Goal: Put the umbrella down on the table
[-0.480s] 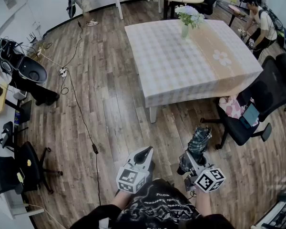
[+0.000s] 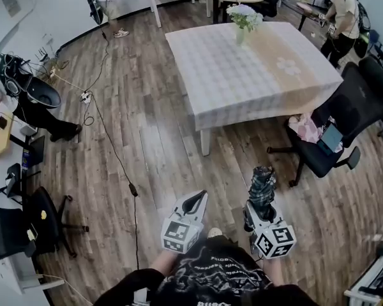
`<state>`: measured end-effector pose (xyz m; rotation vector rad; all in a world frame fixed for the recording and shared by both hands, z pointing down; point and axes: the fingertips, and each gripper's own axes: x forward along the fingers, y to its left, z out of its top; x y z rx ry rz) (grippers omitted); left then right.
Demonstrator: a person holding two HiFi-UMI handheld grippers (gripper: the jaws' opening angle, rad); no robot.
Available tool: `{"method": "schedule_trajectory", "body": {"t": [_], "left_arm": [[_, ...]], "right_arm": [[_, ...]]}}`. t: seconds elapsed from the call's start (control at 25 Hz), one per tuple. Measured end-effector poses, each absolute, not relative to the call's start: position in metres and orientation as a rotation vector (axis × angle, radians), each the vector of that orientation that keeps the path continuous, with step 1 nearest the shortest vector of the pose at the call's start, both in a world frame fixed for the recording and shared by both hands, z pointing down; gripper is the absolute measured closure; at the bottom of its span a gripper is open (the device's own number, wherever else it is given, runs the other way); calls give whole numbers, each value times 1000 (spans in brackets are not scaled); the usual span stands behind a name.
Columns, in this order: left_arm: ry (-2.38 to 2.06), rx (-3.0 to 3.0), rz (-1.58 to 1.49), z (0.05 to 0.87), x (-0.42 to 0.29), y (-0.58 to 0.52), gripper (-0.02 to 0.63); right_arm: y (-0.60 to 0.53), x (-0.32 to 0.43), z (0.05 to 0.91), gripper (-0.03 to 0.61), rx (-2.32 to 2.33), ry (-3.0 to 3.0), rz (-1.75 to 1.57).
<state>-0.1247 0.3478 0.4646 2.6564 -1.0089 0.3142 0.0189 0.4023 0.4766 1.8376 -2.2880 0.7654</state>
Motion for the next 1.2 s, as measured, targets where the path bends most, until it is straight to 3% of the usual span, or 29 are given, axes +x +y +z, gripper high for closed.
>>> {"method": "schedule_trajectory", "body": {"t": [0.84,1.2], "left_arm": [[-963,2727,311,476,-183,297,594],[-990,2688,349,491,-161,253,594]], "right_arm": [[354,-11,472,367,2079,-2172,582],[303,13,483,367,2044,-2141,573]]}}
